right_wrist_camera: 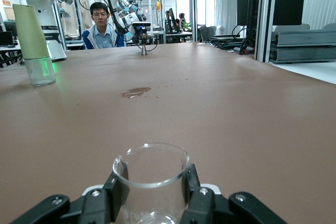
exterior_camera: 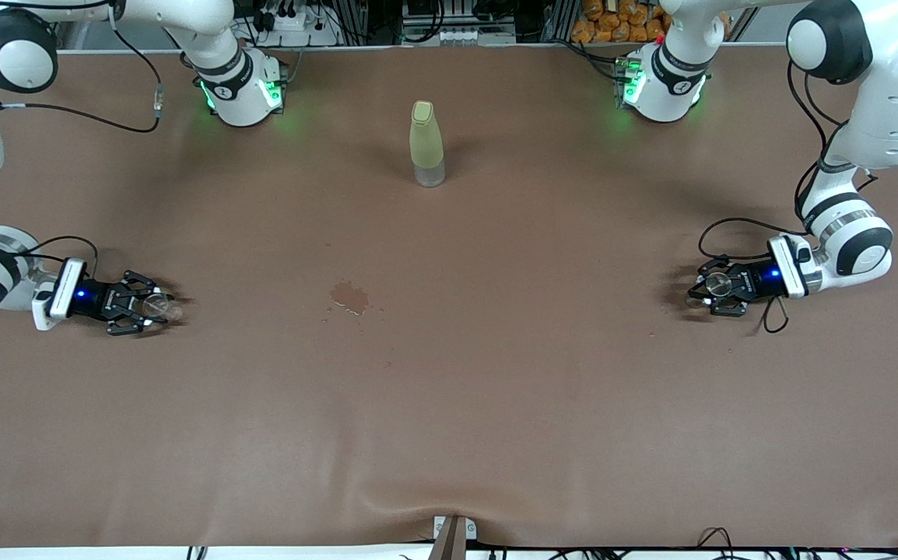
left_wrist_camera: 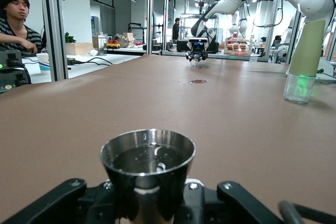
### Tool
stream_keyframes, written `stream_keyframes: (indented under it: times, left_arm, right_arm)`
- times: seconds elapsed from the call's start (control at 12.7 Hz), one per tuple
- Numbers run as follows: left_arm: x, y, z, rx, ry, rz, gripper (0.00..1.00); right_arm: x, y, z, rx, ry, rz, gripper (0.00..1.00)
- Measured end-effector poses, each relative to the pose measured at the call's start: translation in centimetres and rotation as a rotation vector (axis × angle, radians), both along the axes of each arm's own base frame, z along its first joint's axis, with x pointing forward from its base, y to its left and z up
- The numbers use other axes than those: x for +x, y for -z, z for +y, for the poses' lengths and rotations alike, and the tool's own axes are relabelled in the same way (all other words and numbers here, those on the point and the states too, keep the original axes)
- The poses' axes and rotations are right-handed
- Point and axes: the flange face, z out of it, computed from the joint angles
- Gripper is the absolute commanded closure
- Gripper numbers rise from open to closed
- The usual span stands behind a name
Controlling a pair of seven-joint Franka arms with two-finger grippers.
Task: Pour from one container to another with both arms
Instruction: 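Set the jigger and glass cup on the table and open both grippers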
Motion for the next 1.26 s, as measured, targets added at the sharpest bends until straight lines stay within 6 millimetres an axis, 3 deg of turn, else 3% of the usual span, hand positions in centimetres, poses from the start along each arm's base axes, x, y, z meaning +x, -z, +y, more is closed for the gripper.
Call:
stream_keyframes:
  times: [0.08,0.32,0.39,0.55,0.71,1.03,1.26]
  left_arm:
    - [0.0,0.0,0.0,0.000,0.000,0.000,0.40]
    - [0.1,0.0,0.0,0.000,0.001,-0.002,0.05]
    - [0.1,0.0,0.0,0.000,0.001,-0.002,0.00]
    - [0.1,0.0,0.1,0.000,-0.002,0.001,0.00]
    - [0.0,-0.1,1.1,0.001,-0.021,0.008,0.00]
    - [0.7,-1.6,5.5,0.047,-0.023,0.103,0.00]
    - [3.9,-6.0,9.6,0.127,-0.035,0.241,0.00]
  right_arm:
    - [-0.1,0.1,-0.1,0.001,0.001,0.001,0.67]
    - [-0.3,1.0,0.4,0.014,-0.001,0.013,0.46]
    - [-0.4,1.2,0.4,0.017,-0.001,0.015,0.40]
    - [-0.2,1.1,0.4,0.016,-0.002,0.010,0.30]
    - [0.4,0.5,0.1,0.008,-0.002,-0.005,0.00]
    - [1.9,-1.6,-0.8,-0.002,-0.012,-0.048,0.00]
    - [4.3,-6.8,-2.4,-0.031,-0.009,-0.042,0.00]
